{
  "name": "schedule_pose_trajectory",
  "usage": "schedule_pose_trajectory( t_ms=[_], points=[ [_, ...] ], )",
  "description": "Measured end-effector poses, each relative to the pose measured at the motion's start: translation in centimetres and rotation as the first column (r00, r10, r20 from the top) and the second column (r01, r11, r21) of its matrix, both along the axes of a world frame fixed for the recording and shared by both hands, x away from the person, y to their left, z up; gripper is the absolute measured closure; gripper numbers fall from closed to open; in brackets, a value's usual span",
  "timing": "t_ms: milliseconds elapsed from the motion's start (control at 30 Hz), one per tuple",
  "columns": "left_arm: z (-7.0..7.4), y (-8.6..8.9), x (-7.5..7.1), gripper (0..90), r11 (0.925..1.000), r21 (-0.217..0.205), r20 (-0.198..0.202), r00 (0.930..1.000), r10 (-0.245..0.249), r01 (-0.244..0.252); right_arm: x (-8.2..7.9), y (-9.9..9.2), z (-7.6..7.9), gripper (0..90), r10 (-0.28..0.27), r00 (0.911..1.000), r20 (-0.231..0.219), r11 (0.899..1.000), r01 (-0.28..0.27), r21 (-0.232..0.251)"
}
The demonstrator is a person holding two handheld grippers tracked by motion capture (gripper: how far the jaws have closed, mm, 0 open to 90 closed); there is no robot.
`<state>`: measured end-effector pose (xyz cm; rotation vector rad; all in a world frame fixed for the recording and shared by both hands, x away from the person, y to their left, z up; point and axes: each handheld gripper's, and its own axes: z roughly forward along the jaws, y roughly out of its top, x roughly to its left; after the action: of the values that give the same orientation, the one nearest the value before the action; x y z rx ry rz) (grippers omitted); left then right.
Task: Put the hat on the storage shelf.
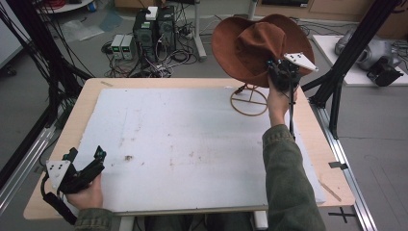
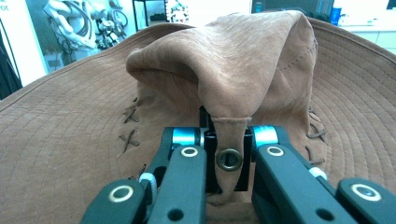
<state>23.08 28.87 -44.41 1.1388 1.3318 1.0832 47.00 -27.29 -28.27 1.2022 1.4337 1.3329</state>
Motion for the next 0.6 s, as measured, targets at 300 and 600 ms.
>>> schedule_pose_trajectory(
  t_ms=[300, 600],
  points=[
    [0.04, -0.16, 0.03, 16.2, 1.0, -0.003, 0.003, 1.0, -0.002, 0.002, -0.26, -0.23, 0.21, 79.9, -0.011, 0.9999, 0.002, 1.0, 0.011, 0.002],
    [0.1, -0.24, -0.03, 16.2, 1.0, -0.005, 0.006, 1.0, -0.003, 0.003, -0.79, 0.05, 0.71, 50.9, -0.021, 0.9989, 0.041, 1.0, 0.021, -0.005]
  ],
)
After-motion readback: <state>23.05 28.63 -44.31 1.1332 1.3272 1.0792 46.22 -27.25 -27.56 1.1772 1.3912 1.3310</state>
